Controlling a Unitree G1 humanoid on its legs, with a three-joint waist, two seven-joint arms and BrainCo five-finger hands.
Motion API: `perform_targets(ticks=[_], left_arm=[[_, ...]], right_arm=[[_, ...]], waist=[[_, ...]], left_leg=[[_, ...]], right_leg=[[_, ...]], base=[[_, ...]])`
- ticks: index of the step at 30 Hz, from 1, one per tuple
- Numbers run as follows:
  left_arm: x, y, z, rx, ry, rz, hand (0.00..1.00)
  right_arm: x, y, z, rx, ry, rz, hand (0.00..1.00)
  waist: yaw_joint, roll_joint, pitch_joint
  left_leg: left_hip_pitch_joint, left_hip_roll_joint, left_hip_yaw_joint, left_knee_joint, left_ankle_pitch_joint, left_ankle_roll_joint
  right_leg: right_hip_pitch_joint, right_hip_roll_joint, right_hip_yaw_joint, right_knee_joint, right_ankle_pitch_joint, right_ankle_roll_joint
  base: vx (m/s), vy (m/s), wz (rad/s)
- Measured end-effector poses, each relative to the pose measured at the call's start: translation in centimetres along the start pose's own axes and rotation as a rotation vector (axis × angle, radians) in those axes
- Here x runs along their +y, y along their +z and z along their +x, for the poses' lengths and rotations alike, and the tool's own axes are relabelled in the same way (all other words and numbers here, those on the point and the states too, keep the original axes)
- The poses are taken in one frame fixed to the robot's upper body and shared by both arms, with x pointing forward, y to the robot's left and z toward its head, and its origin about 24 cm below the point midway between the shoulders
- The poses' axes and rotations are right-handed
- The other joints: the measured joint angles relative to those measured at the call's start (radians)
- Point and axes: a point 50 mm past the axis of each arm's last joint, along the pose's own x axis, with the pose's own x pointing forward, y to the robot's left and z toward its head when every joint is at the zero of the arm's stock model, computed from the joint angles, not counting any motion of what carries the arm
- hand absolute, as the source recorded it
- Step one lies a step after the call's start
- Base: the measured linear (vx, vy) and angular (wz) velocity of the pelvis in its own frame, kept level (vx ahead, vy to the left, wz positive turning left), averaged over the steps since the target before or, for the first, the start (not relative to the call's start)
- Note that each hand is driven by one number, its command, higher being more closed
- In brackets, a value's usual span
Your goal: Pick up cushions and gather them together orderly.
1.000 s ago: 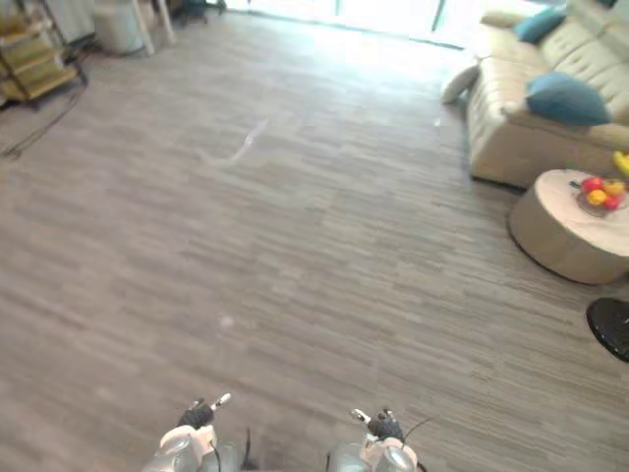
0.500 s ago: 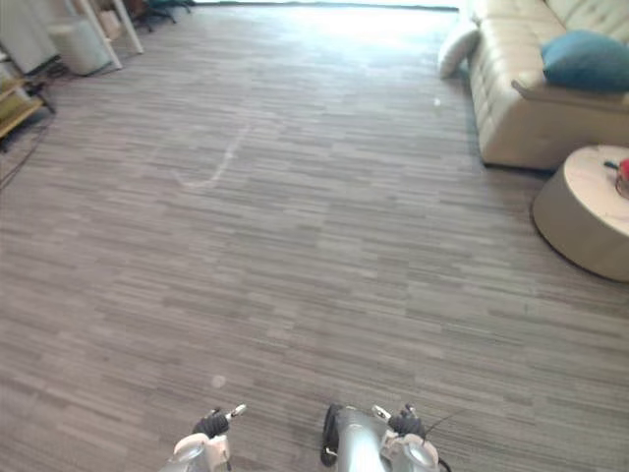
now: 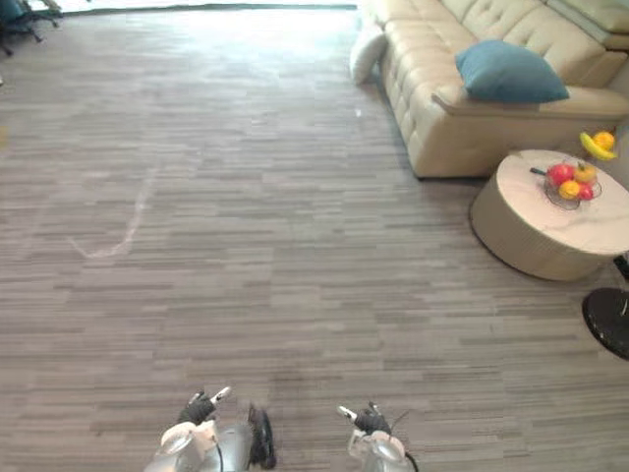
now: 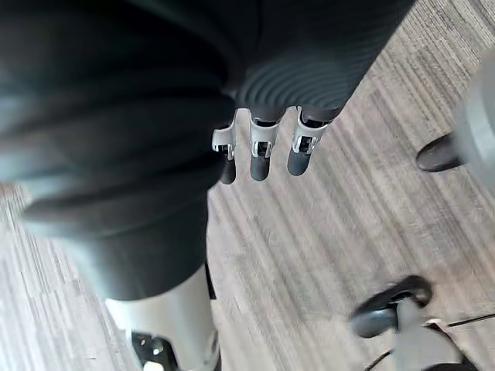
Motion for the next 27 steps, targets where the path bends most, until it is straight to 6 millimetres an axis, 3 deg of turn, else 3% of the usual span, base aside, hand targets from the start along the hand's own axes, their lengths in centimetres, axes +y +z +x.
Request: perform_targets(ticks=[1,2,4,6,8,10,11,12,13,14,17,18,19,20,22,25,26,27], left_arm=[[0.0,-0.1,0.0,0.008,0.002,0.003,0.0],[-0.1,-0.4,0.1,0.032,-0.002,0.008,0.0],[-0.6,-0.7,0.1,0.053,-0.014,0.013,0.0],[-0.5,-1.0,0.1,0.068,-0.011,0.014,0.0],[-0.7,-1.3,0.1,0.081,-0.016,0.016,0.0],[-1.0,-1.8,0.0,0.1,-0.023,0.02,0.0],[-0.9,-1.9,0.0,0.102,-0.021,0.021,0.0],[-1.3,-2.2,-0.1,0.11,-0.029,0.021,0.0],[-1.5,-2.5,-0.3,0.117,-0.036,0.017,0.0],[-1.7,-2.6,-0.3,0.12,-0.044,0.023,0.0],[-1.5,-2.3,-0.2,0.111,-0.039,0.026,0.0],[-1.2,-1.9,-0.1,0.095,-0.03,0.013,0.0],[-1.0,-1.3,0.0,0.073,-0.025,0.016,0.0],[-0.7,-0.5,0.1,0.038,-0.022,0.021,0.0],[-0.7,0.0,0.1,0.018,-0.023,0.018,0.0],[-0.9,0.4,0.1,-0.003,-0.025,0.005,0.0],[-1.0,0.6,0.1,-0.011,-0.027,-0.007,0.0],[-0.8,0.7,0.1,-0.017,-0.023,-0.013,0.0]], right_arm=[[0.1,0.2,0.0,-0.011,0.006,-0.001,0.0],[0.2,0.8,0.0,-0.04,0.011,0.0,0.0],[0.0,1.5,-0.1,-0.075,0.009,0.004,0.0],[-0.2,1.8,0.0,-0.089,0.007,0.009,0.0],[-0.9,2.1,0.0,-0.098,-0.009,0.018,0.0],[-1.8,2.2,0.0,-0.098,-0.033,0.02,0.0],[-2.1,2.0,0.0,-0.091,-0.04,0.015,0.0],[-3.0,1.5,-0.1,-0.074,-0.057,0.005,0.0],[-3.6,2.2,0.0,-0.093,-0.07,-0.011,0.0],[-3.6,2.6,0.0,-0.101,-0.068,-0.015,0.0],[-3.9,3.2,0.2,-0.11,-0.078,-0.024,0.0],[-3.4,3.4,0.3,-0.112,-0.072,-0.021,0.0],[-3.0,3.1,0.3,-0.1,-0.064,-0.022,0.0],[-2.1,2.5,0.3,-0.076,-0.043,-0.03,0.0],[-1.2,2.3,0.3,-0.067,-0.021,-0.034,0.0],[-0.5,2.0,0.3,-0.059,-0.005,-0.014,0.0],[-0.3,1.8,0.3,-0.053,-0.005,-0.01,0.0],[-0.4,1.5,0.2,-0.044,-0.005,-0.012,0.0]], waist=[[-0.005,0.004,0.007],[-0.015,0.005,0.006],[-0.025,0.02,0.01],[-0.031,0.013,0.015],[-0.052,0.014,0.016],[-0.068,0.017,0.017],[-0.07,0.016,0.016],[-0.08,0.03,0.015],[-0.079,0.071,0.006],[-0.08,0.088,0.011],[-0.076,0.131,0.034],[-0.07,0.134,0.043],[-0.063,0.114,0.058],[-0.054,0.081,0.057],[-0.048,0.067,0.044],[-0.025,0.065,0.044],[-0.011,0.063,0.041],[0.001,0.05,0.032]], left_leg=[[0.049,-0.012,0.0,-0.017,-0.022,-0.008],[0.114,-0.02,0.001,-0.047,-0.044,-0.01],[0.226,-0.017,0.003,-0.12,-0.082,-0.011],[0.307,-0.017,-0.002,-0.158,-0.106,-0.015],[0.373,-0.019,-0.03,-0.191,-0.137,-0.025],[0.445,-0.027,-0.064,-0.211,-0.188,-0.041],[0.474,-0.034,-0.086,-0.22,-0.196,-0.037],[0.506,-0.028,-0.129,-0.209,-0.196,-0.034],[0.49,0.004,-0.154,-0.149,-0.179,-0.065],[0.457,0.025,-0.183,-0.069,-0.166,-0.086],[0.184,0.109,-0.318,0.543,0.002,-0.26],[0.1,0.146,-0.303,0.714,0.002,-0.237],[0.044,0.163,-0.278,0.776,-0.021,-0.192],[-0.048,0.181,-0.215,0.77,-0.052,-0.137],[-0.149,0.193,-0.158,0.676,-0.072,-0.105],[-0.22,0.171,-0.084,0.285,-0.059,-0.097],[-0.231,0.148,-0.109,0.13,0.02,-0.113],[-0.231,0.133,-0.119,0.119,0.091,-0.122]], right_leg=[[-0.073,-0.01,-0.009,0.142,-0.005,-0.01],[-0.155,-0.017,-0.04,0.26,-0.055,-0.042],[-0.291,-0.03,-0.163,0.253,-0.129,-0.084],[-0.367,-0.042,-0.273,0.121,-0.167,-0.119],[-0.408,-0.036,-0.342,-0.07,-0.15,-0.129],[-0.431,-0.01,-0.336,-0.286,-0.066,-0.142],[-0.428,0.002,-0.314,-0.317,-0.048,-0.161],[-0.427,0.017,-0.281,-0.251,-0.016,-0.233],[-0.422,0.017,-0.306,-0.217,-0.065,-0.246],[-0.414,0.022,-0.311,-0.201,-0.095,-0.244],[-0.288,0.068,-0.339,-0.26,-0.176,-0.251],[-0.196,0.09,-0.341,-0.313,-0.194,-0.255],[-0.114,0.094,-0.342,-0.359,-0.206,-0.255],[-0.019,0.091,-0.341,-0.435,-0.222,-0.253],[0.05,0.09,-0.336,-0.504,-0.229,-0.235],[0.156,0.072,-0.303,-0.583,-0.243,-0.179],[0.197,0.058,-0.277,-0.607,-0.269,-0.148],[0.21,0.041,-0.249,-0.616,-0.282,-0.132]], base=[[0.52,0.214,-0.18],[0.46,0.164,-0.09],[0.49,0.149,-0.02],[0.44,0.046,0.15],[0.5,-0.028,0.48],[0.62,-0.098,0.63],[0.73,-0.142,0.59],[0.75,-0.159,0.44],[0.87,-0.23,0.34],[0.82,-0.257,0.18],[0.56,-0.163,0.14],[0.62,-0.095,0.01],[0.79,-0.115,0.02],[0.62,-0.091,0.02],[0.47,-0.034,-0.11],[0.57,0.111,-0.37],[0.62,0.23,-0.59],[0.78,0.301,-0.78]])
